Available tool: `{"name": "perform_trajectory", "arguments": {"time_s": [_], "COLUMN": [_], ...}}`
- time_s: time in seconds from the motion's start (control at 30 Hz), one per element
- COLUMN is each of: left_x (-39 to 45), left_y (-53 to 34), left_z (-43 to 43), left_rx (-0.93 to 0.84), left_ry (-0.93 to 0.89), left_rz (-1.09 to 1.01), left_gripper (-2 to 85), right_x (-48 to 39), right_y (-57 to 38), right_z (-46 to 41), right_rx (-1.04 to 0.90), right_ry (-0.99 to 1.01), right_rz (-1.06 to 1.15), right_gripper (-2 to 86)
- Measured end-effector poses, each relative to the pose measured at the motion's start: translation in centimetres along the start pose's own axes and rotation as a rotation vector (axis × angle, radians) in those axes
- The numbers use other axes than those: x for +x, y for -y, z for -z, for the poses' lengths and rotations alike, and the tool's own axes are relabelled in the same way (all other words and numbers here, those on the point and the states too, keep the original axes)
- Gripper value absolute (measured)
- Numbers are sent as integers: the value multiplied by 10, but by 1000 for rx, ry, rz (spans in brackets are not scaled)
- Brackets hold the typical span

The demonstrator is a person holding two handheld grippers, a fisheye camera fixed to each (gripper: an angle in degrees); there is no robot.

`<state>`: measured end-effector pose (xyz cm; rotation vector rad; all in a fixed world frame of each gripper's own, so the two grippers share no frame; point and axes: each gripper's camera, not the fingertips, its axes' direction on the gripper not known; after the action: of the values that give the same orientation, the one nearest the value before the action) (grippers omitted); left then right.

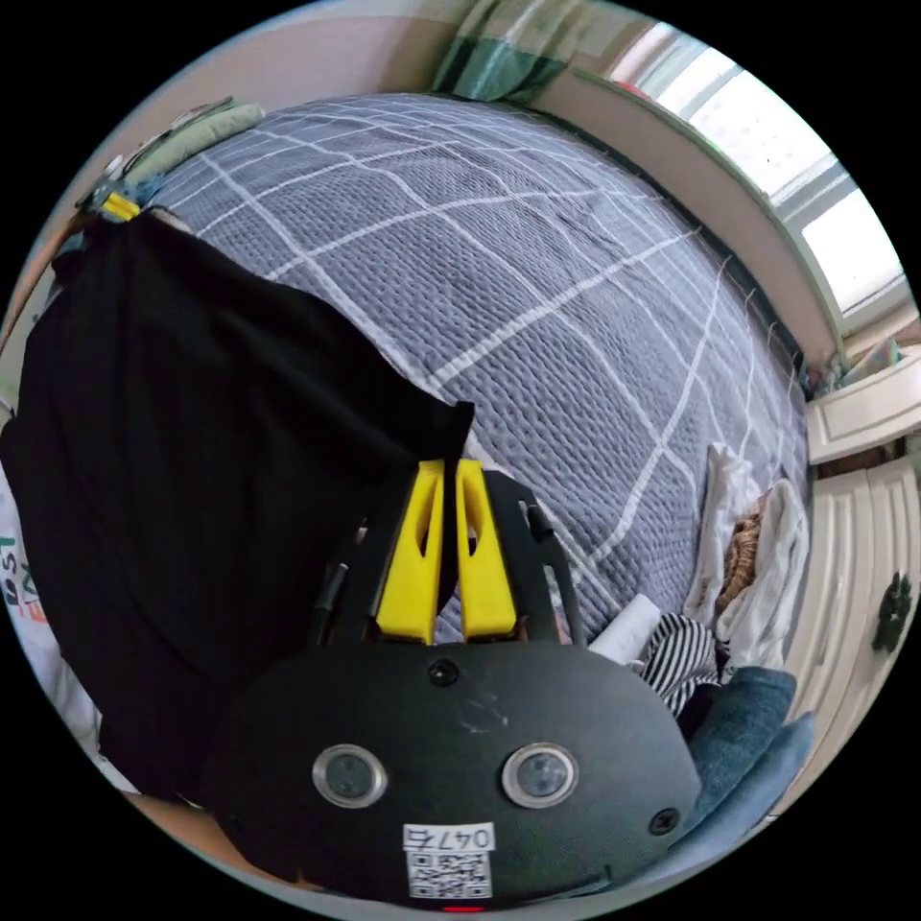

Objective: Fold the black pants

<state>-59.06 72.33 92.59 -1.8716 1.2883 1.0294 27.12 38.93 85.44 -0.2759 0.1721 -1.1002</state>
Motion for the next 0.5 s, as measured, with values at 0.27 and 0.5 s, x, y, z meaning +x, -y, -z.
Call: {"name": "perform_trajectory", "arguments": {"time_s": [0.27,0.5], "left_x": [3,29], "left_y": [-84,-171], "left_z": [51,108], "left_rx": [203,352], "left_ry": [-8,-38], "left_rz": [141,87], "left_gripper": [0,1], "right_x": [-44,-98], "right_y": [-41,-135], "right_z": [108,201], "right_rx": [120,214], "right_ry": [-144,-175], "right_rz": [15,110], "right_gripper": [-1,-1]}}
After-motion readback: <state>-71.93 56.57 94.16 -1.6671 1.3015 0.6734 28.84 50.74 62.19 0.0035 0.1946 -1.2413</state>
